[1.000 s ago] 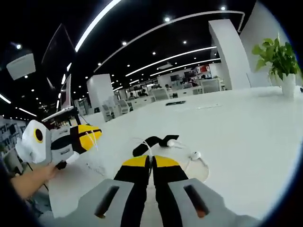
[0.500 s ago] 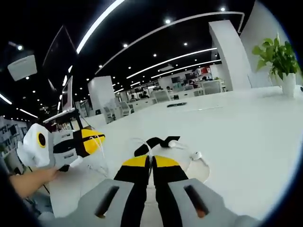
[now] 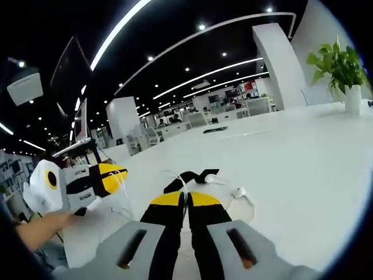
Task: Peel open the Velcro strap on the desktop, arrange the wired earphones neatly onto it, and close the Velcro strap to secure them.
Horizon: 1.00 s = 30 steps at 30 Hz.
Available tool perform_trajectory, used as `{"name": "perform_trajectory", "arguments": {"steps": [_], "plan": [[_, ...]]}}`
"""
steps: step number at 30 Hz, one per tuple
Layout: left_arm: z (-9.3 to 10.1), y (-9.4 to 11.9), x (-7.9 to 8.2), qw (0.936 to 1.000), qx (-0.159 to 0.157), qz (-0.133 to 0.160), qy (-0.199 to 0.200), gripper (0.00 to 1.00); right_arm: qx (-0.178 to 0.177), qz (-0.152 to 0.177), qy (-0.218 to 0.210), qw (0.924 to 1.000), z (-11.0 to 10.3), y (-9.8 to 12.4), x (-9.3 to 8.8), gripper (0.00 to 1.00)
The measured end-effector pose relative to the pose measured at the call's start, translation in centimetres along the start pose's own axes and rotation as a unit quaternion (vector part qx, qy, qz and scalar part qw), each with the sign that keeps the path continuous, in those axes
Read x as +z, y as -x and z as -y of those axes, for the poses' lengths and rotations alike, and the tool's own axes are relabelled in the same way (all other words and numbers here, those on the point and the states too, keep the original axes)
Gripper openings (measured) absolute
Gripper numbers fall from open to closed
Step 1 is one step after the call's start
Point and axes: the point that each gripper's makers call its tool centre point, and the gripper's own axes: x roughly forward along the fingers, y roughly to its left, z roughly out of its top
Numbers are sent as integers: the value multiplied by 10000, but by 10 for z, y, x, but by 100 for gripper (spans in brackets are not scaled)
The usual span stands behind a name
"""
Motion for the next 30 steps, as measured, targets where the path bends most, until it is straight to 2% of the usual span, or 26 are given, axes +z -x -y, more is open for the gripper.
{"name": "perform_trajectory", "arguments": {"steps": [7, 9, 12, 16, 21, 30], "plan": [[4, 8, 8, 9997, -65, 214, 88, 5, 41, 60, 46, 10000, -2, -1, 2, 5], [6, 10, 14, 9992, -106, 364, 118, 5, 83, 100, 25, 9999, -4, 0, 4, 5], [6, 10, 15, 9990, -113, 402, 144, 5, 76, 106, 71, 9999, -4, -1, 4, 5], [4, 11, 19, 9979, -141, 544, 320, 5, 82, 150, 79, 9998, -6, 0, 5, 5], [9, 13, 27, 9969, -215, 738, 171, 5, 163, 212, 121, 9996, -10, -1, 7, 5], [11, 12, 34, 9947, -312, 956, 234, 5, 402, 471, 29, 9981, -25, 1, 15, 5]]}}
